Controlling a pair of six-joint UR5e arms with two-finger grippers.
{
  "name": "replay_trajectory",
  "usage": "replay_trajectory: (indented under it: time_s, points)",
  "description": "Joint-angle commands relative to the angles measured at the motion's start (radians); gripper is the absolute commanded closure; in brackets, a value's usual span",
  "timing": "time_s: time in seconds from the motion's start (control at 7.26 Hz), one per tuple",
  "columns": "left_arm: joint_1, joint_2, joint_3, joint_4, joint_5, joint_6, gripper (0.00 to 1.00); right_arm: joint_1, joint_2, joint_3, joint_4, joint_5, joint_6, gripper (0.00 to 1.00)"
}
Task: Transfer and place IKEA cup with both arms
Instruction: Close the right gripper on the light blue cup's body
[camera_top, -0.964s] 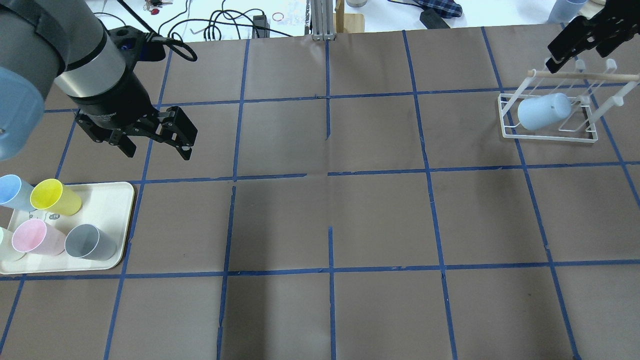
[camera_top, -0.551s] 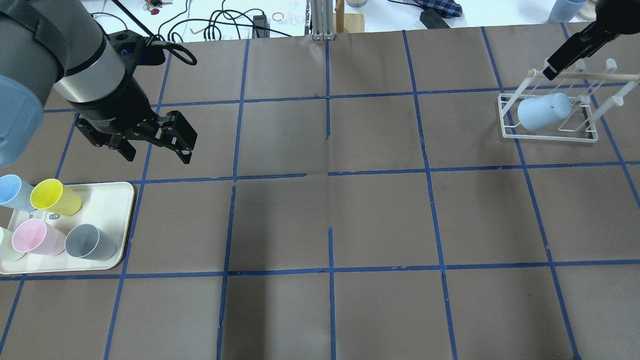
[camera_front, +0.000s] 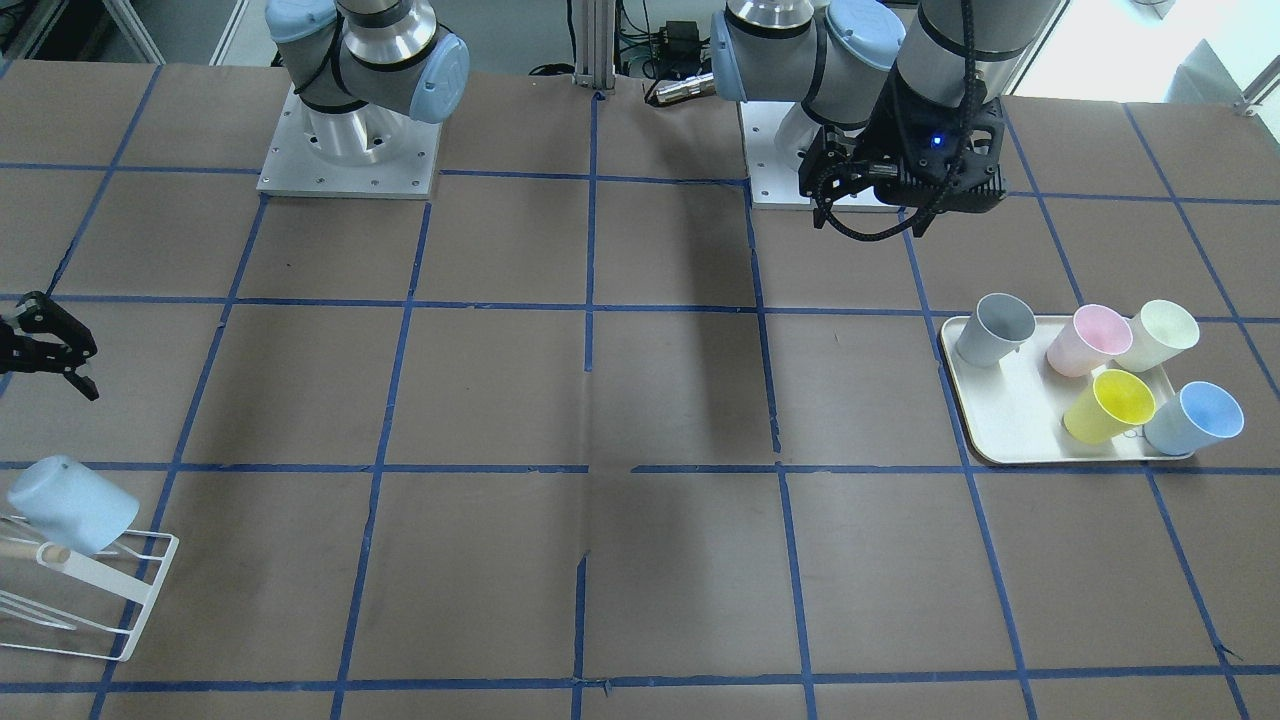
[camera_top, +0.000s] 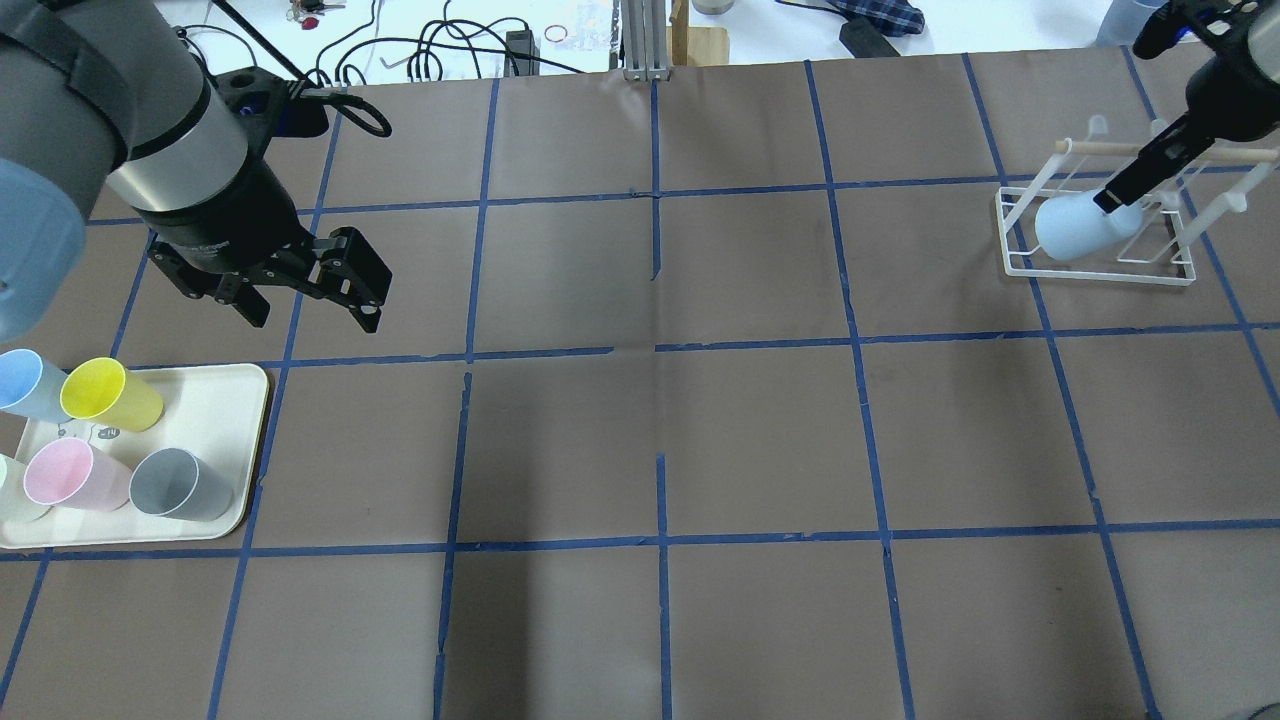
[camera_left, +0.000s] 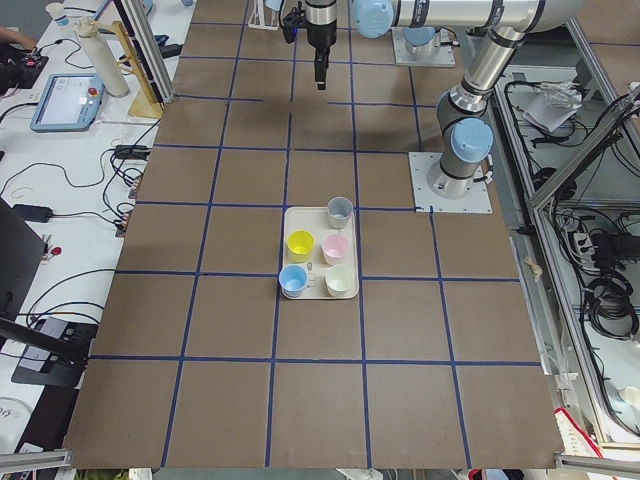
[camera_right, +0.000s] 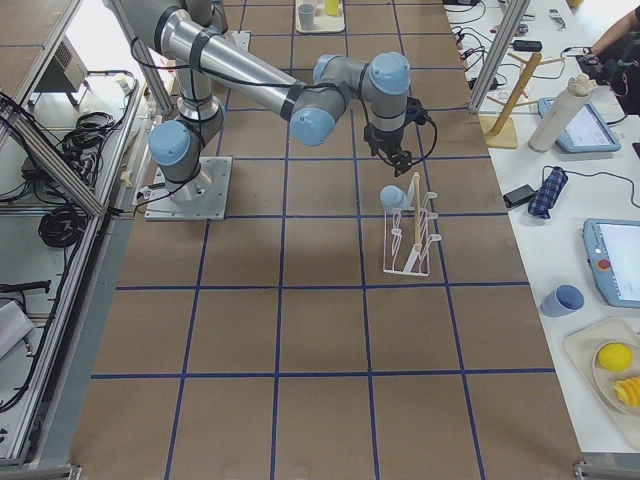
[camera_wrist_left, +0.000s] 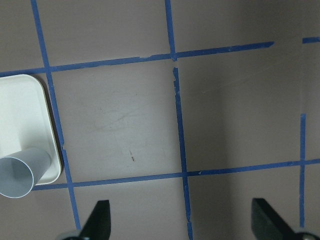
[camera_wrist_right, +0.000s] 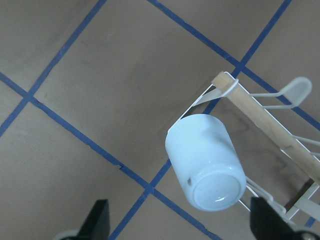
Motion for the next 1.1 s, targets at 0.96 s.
replay_trajectory:
  time_s: [0.96]
  points:
    - [0.003, 0.006, -0.006, 0.0, -0.002, 0.008, 0.0, -0.098, 0.073, 0.086, -0.133, 0.124, -0.305, 0.0]
